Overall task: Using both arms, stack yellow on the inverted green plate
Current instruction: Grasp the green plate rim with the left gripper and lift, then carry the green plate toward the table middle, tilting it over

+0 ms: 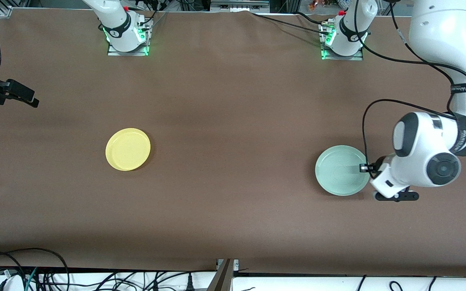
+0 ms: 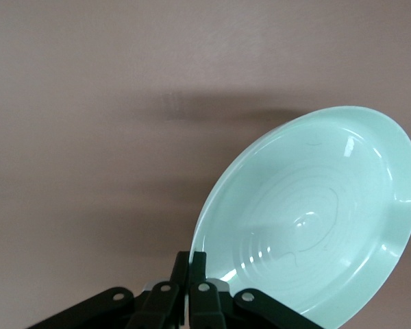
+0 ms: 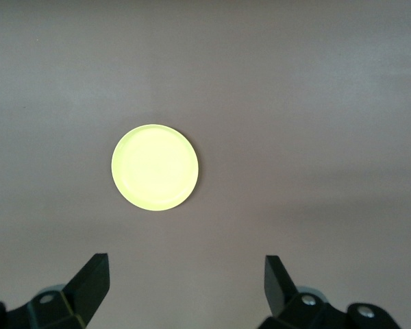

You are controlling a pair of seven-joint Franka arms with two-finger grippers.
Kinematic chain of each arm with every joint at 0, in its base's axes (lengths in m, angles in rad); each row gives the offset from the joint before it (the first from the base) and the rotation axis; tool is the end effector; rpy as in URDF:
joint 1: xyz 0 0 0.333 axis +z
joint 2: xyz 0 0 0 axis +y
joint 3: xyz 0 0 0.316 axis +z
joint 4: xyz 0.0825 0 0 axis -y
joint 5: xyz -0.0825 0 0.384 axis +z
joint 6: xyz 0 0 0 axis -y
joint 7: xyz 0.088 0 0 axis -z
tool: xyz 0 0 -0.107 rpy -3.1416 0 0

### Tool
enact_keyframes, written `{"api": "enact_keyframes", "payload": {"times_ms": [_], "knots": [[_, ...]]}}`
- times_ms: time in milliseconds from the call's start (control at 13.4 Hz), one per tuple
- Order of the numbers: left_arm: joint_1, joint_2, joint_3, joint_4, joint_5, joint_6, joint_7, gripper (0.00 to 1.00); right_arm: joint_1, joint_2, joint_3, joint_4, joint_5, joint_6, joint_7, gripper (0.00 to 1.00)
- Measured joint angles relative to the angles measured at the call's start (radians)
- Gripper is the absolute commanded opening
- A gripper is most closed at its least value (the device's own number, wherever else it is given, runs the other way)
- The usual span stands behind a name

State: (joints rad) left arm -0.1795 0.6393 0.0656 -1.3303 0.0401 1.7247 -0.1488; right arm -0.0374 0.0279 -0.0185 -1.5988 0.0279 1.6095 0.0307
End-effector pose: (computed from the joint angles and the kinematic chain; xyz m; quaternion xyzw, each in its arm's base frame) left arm 0.6949 -0.0852 0.3401 -0.9918 -0.0078 0.1152 0.0550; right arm 0.5647 -0.0286 0.5990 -0.9989 0.0439 0.0084 0.0138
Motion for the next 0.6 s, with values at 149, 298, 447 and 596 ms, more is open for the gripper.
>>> {"api": "enact_keyframes", "payload": {"times_ms": [149,298,447,596], "knots": [[-0.108,0.0,-0.001,0.029,0.101,-0.041,-0.115,0.0,0.0,0.0,0.0,0.0,0.0,0.0,0.0,1.0],[-0.213,0.001,0.0,0.039,0.169,-0.05,-0.228,0.0,0.0,0.0,0.0,0.0,0.0,0.0,0.0,1.0],[-0.309,0.003,0.001,0.042,0.222,-0.054,-0.304,0.0,0.0,0.0,0.0,0.0,0.0,0.0,0.0,1.0],[-0.393,0.015,0.002,0.048,0.308,-0.054,-0.367,0.0,0.0,0.0,0.0,0.0,0.0,0.0,0.0,1.0]]}}
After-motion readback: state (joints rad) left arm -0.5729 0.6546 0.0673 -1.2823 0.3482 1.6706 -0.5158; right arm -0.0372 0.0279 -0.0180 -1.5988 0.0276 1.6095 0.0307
